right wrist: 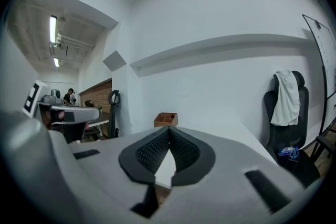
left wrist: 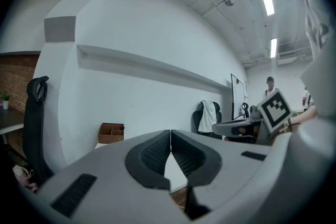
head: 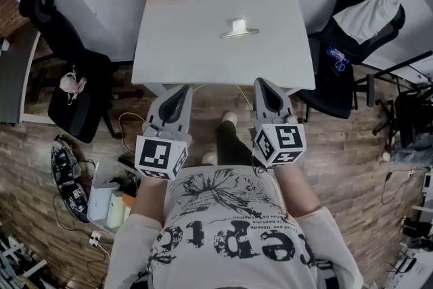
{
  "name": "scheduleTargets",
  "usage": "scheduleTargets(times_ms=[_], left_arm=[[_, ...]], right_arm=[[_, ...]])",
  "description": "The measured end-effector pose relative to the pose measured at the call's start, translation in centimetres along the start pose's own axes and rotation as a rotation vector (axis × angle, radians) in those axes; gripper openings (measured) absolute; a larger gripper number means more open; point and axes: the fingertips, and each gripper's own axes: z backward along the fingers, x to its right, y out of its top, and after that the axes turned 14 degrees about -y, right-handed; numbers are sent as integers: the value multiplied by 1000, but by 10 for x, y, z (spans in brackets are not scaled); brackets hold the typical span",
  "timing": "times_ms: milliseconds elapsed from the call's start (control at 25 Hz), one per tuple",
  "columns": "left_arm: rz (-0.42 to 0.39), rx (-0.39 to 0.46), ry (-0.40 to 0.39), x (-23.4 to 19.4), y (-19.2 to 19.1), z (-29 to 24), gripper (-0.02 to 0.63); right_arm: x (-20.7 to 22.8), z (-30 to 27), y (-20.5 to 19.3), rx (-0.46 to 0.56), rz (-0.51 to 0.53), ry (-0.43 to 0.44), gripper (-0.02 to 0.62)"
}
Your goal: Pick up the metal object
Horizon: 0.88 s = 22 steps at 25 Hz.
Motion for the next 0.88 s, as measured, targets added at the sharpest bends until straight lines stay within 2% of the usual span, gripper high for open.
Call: scheduleTargets(times_ms=[200,600,880], left_arm=[[1,-20,29,-36,3,-48,11],[25,-39,72,-122,10,-180,11],[51,-47,106,-160,3,-233,12]], right_arm=[[17,-63,4,-10,-8,26,-9],[63,-218,26,-53,-32,85,-9],[74,-286,13,-134,31,133,-9]])
